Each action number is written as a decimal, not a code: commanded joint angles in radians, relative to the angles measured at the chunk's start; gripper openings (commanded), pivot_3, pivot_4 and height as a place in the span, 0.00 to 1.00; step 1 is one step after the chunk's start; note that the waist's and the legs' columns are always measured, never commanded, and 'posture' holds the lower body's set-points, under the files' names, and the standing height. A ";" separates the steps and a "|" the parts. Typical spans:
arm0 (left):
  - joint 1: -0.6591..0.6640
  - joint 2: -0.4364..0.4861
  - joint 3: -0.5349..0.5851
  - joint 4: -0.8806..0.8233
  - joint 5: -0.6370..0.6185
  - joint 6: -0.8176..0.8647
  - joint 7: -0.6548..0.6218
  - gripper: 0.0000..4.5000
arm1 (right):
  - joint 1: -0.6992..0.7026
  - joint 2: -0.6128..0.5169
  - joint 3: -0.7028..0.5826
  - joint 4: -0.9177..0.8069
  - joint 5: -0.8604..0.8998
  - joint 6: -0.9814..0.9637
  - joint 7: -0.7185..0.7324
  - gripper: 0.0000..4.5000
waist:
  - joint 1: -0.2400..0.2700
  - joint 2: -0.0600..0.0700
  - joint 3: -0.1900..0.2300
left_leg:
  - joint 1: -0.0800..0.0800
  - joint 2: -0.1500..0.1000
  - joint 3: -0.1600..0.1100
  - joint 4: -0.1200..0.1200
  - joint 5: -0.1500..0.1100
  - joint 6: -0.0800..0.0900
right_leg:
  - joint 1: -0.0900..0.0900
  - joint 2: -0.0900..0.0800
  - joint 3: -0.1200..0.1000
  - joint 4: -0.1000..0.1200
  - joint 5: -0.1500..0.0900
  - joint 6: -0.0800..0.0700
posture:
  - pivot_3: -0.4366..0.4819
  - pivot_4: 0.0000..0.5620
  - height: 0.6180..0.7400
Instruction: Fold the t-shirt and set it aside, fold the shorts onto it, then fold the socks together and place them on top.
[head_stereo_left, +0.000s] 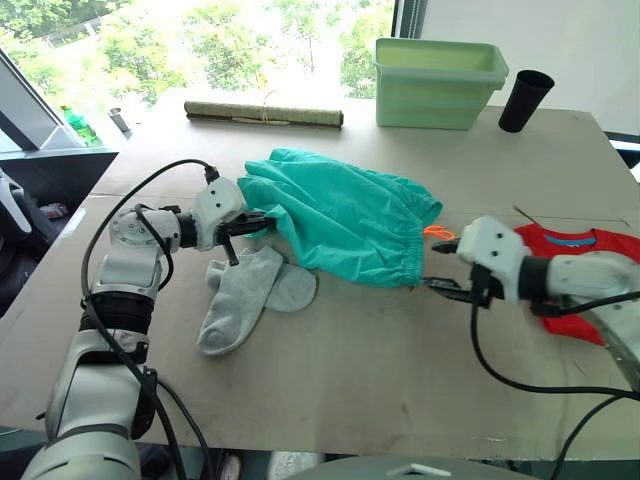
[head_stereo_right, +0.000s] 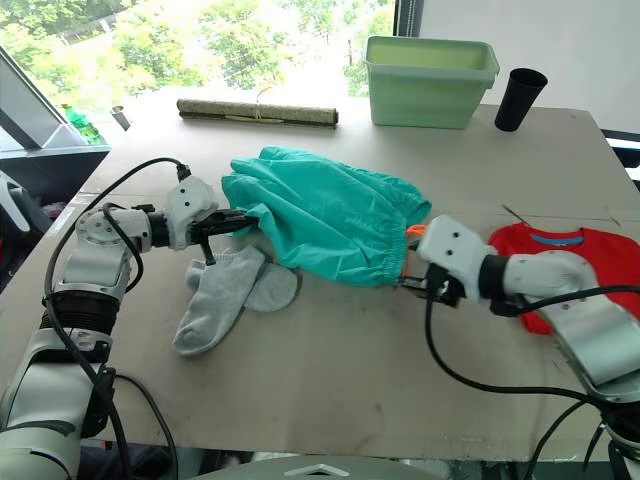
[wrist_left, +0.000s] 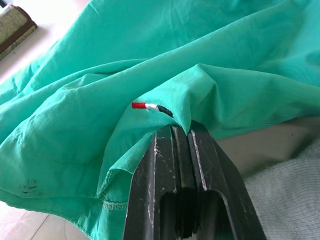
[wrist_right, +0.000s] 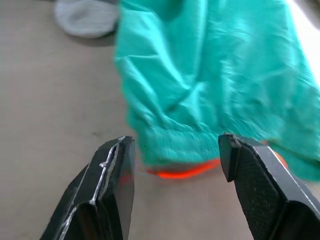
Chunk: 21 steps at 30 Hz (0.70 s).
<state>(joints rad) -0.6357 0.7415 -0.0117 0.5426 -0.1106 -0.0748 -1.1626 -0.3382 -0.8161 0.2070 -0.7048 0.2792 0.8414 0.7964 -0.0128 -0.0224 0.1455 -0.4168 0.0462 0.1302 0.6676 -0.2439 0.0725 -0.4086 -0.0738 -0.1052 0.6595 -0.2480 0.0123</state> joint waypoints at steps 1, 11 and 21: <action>-0.023 0.006 0.009 -0.045 -0.012 0.011 0.002 0.00 | -0.048 0.005 0.158 0.042 -0.145 -0.067 -0.047 0.63 | 0.002 0.000 0.000 | 0.000 0.000 0.000 0.000 0.000 0.000 | 0.000 0.000 0.000 0.000 0.000 0.000 | 0.48 0.27 1.00; 0.030 0.032 0.033 -0.117 -0.050 0.029 -0.036 0.00 | -0.092 0.042 0.163 0.110 -0.255 -0.087 -0.087 0.12 | 0.002 0.000 0.000 | -0.001 -0.001 0.001 0.001 0.001 -0.001 | -0.001 0.000 0.000 0.000 0.000 0.000 | 0.48 0.27 1.00; -0.145 0.163 0.074 -0.198 -0.312 0.542 -0.275 0.00 | -0.047 -0.046 -0.379 -0.080 0.153 0.217 0.097 0.00 | 0.009 -0.002 0.001 | -0.003 -0.001 -0.001 0.001 0.000 0.000 | 0.000 0.000 -0.001 -0.001 0.000 0.000 | 0.48 0.27 1.00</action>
<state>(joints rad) -0.7323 0.8595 0.0393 0.3985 -0.3562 0.3431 -1.3701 -0.3794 -0.8215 -0.0480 -0.7393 0.3508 1.0045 0.8434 -0.0036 -0.0244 0.1468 -0.4194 0.0452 0.1291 0.6687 -0.2436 0.0720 -0.4087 -0.0736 -0.1061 0.6580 -0.2479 0.0126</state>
